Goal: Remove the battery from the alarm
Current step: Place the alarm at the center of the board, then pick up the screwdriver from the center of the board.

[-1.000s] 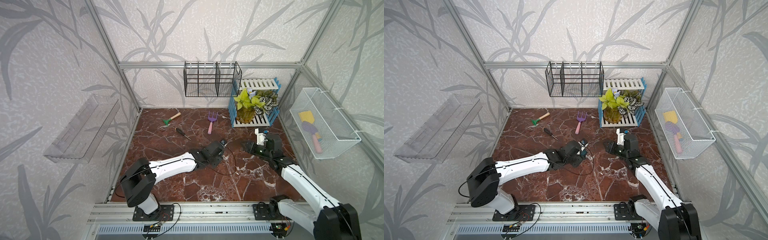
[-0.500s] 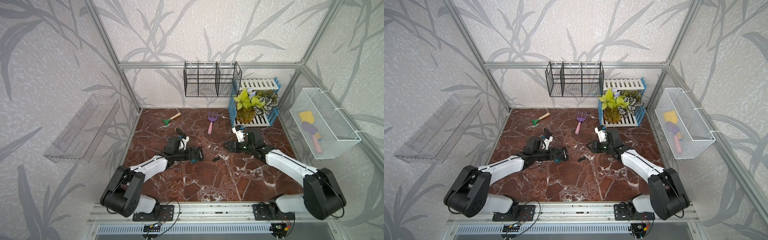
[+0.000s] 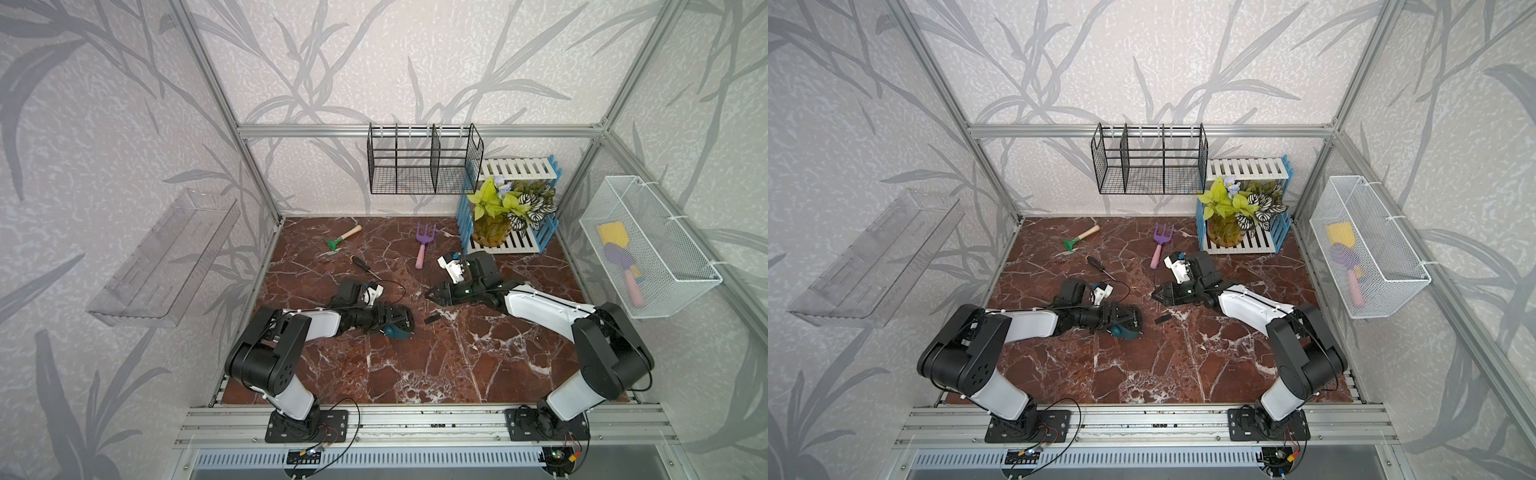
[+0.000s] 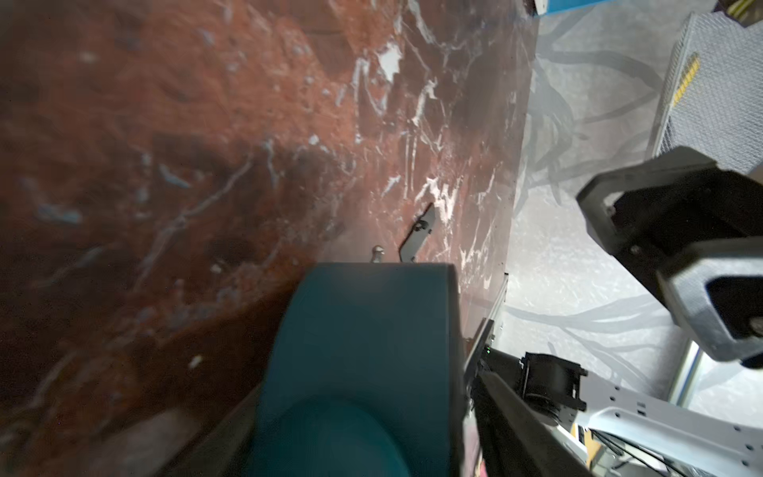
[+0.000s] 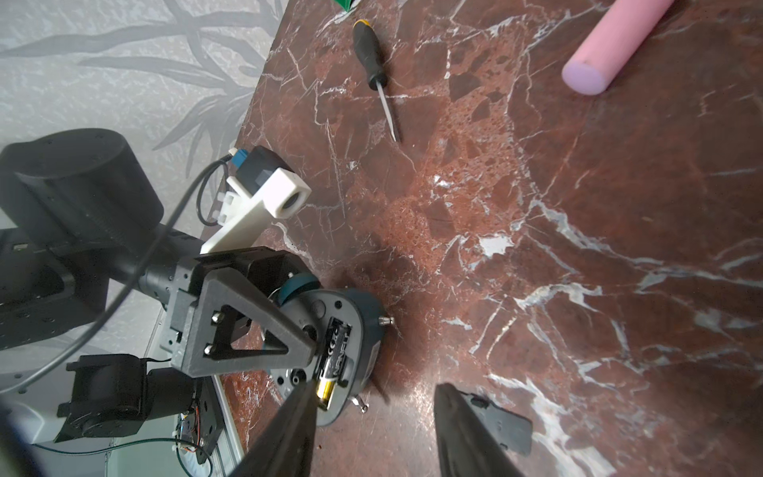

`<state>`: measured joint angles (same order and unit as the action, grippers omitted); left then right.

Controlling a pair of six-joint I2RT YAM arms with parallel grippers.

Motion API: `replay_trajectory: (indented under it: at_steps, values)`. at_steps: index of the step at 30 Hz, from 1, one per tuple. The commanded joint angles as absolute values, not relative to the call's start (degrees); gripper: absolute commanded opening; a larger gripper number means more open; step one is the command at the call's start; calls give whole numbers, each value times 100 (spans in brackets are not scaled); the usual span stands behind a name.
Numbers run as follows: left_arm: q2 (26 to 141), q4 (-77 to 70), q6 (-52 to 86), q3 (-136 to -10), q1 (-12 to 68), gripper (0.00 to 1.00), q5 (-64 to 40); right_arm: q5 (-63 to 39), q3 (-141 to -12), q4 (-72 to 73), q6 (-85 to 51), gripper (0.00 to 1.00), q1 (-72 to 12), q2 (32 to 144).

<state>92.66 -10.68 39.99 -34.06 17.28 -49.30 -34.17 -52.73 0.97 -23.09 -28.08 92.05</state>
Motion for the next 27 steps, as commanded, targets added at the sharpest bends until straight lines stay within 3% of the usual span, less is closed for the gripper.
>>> replay_trajectory:
  at_steps: [1, 10, 16, 20, 21, 23, 27]
  values:
    - [9132, -442, 3674, -3730, 1622, 77, -4434, -3489, -5380, 56, -2262, 50, -2821, 9176]
    - [8671, 1674, 2593, -4814, 1503, 82, -2898, -3429, -5458, -69, -2113, 50, -2800, 9133]
    - [8479, 1563, 2652, -5147, 1105, 81, -2006, -3399, -5421, 62, -2113, 50, -2786, 9086]
    - [9186, 994, 3165, -5774, 897, 79, -982, -3306, -5331, 259, -2278, 50, -2786, 9054]
    - [9473, 1036, 3237, -6069, 897, 75, -825, -3309, -5322, 268, -2308, 50, -2786, 9034]
    - [10039, 1360, 3469, -6753, 896, 67, -441, -3292, -5269, 272, -2323, 50, -2791, 8954]
    - [10993, 2284, 3978, -8145, 983, 68, 390, -3182, -5105, 263, -2320, 50, -2786, 8745]
